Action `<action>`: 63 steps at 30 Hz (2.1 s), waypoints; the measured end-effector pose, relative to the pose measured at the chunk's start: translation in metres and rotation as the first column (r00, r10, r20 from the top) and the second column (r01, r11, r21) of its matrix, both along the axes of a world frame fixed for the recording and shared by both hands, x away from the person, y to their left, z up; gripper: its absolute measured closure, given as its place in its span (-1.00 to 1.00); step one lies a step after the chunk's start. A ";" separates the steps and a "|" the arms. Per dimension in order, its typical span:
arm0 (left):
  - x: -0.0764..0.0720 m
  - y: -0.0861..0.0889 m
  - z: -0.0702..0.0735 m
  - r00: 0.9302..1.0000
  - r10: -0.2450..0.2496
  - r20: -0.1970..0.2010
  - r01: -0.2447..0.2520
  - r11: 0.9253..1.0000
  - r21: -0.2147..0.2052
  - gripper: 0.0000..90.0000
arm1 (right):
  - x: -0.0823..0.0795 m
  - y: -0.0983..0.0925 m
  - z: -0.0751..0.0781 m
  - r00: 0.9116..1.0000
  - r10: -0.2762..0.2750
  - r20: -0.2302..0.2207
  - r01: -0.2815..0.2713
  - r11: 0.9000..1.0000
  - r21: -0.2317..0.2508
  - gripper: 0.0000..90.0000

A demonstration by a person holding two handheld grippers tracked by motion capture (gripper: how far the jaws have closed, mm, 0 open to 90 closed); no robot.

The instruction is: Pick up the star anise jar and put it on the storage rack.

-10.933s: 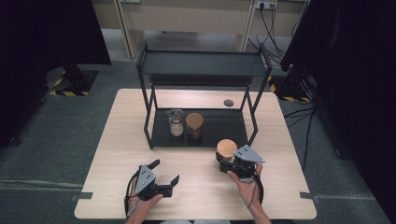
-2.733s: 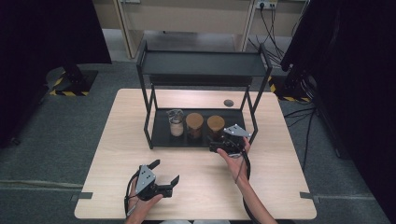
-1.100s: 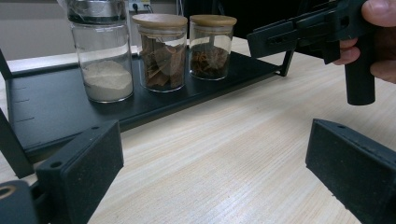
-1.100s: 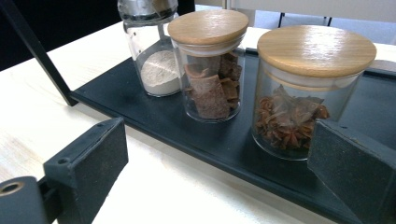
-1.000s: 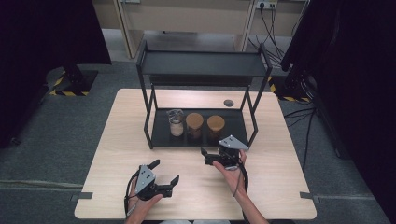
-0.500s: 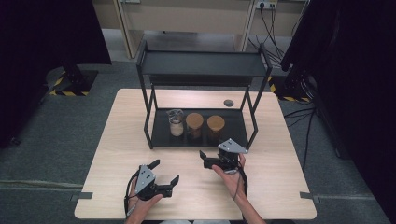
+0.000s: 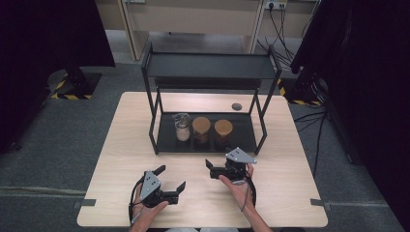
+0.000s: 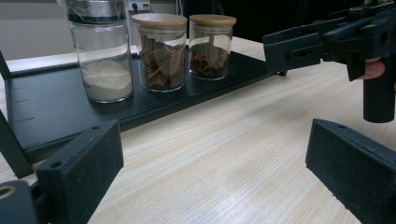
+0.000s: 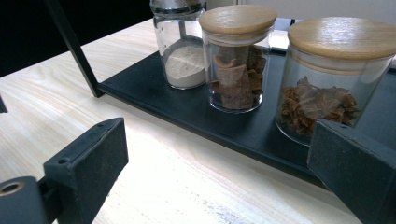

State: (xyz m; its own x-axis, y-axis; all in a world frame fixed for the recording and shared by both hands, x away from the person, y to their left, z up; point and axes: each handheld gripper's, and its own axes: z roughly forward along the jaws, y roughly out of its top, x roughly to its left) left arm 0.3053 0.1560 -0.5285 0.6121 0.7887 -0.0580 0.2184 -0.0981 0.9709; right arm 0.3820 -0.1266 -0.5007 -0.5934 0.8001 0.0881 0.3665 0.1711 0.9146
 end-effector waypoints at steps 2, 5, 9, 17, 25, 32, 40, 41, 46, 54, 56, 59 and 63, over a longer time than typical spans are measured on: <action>0.000 0.000 0.000 1.000 -0.001 0.001 0.001 1.000 0.001 -0.92 | -0.002 0.000 0.000 1.000 0.004 0.003 -0.004 1.000 0.004 -0.88; 0.000 0.000 0.000 1.000 -0.001 0.001 0.001 1.000 0.001 -0.92 | -0.004 0.001 0.000 1.000 0.010 0.007 -0.010 1.000 0.007 -0.88; 0.000 0.000 0.000 1.000 -0.001 0.000 0.001 1.000 0.001 -0.92 | -0.007 0.002 0.000 1.000 0.018 0.009 -0.018 1.000 0.012 -0.88; 0.000 0.000 0.000 1.000 -0.001 0.001 0.001 1.000 0.001 -0.92 | -0.011 0.003 -0.001 1.000 0.025 0.013 -0.026 0.999 0.019 -0.88; 0.000 0.000 0.000 1.000 -0.001 0.000 0.001 1.000 0.001 -0.92 | -0.016 0.003 -0.003 0.999 0.034 0.011 -0.035 0.999 0.028 -0.88; 0.000 0.000 0.000 1.000 0.000 0.000 0.000 1.000 0.000 -0.92 | -0.021 0.004 -0.004 0.999 0.045 0.013 -0.045 0.998 0.033 -0.88; 0.000 0.000 0.000 1.000 0.000 0.000 0.000 1.000 0.000 -0.92 | -0.026 0.003 -0.006 0.999 0.050 0.016 -0.050 0.998 0.042 -0.88; 0.000 0.000 0.000 1.000 0.000 0.000 0.000 1.000 0.000 -0.92 | -0.026 0.003 -0.006 0.999 0.050 0.016 -0.050 0.998 0.042 -0.88; 0.000 0.000 0.000 1.000 -0.001 -0.001 0.001 1.000 -0.001 -0.92 | -0.029 0.003 -0.006 0.998 0.058 0.015 -0.059 0.997 0.049 -0.88; 0.000 0.000 0.000 1.000 -0.001 -0.001 0.001 1.000 -0.002 -0.92 | -0.033 0.003 -0.006 0.997 0.066 0.026 -0.067 0.996 0.055 -0.88; 0.000 0.000 0.000 1.000 -0.001 -0.001 0.001 1.000 -0.002 -0.92 | -0.034 0.003 -0.006 0.997 0.067 0.030 -0.068 0.996 0.054 -0.88; 0.000 0.000 0.000 1.000 0.000 -0.002 0.000 1.000 -0.002 -0.92 | -0.036 0.003 -0.006 0.997 0.069 0.031 -0.071 0.996 0.058 -0.88; 0.000 0.000 0.000 1.000 0.000 -0.001 0.000 1.000 -0.003 -0.92 | -0.038 0.002 -0.006 0.997 0.072 0.033 -0.074 0.995 0.061 -0.88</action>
State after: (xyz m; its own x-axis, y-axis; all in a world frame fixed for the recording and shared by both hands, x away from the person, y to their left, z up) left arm 0.3055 0.1561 -0.5285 0.6121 0.7884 -0.0610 0.2198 -0.0955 0.9709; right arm 0.3444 -0.1241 -0.5069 -0.6532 0.7480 0.1174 0.3270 0.1388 0.9348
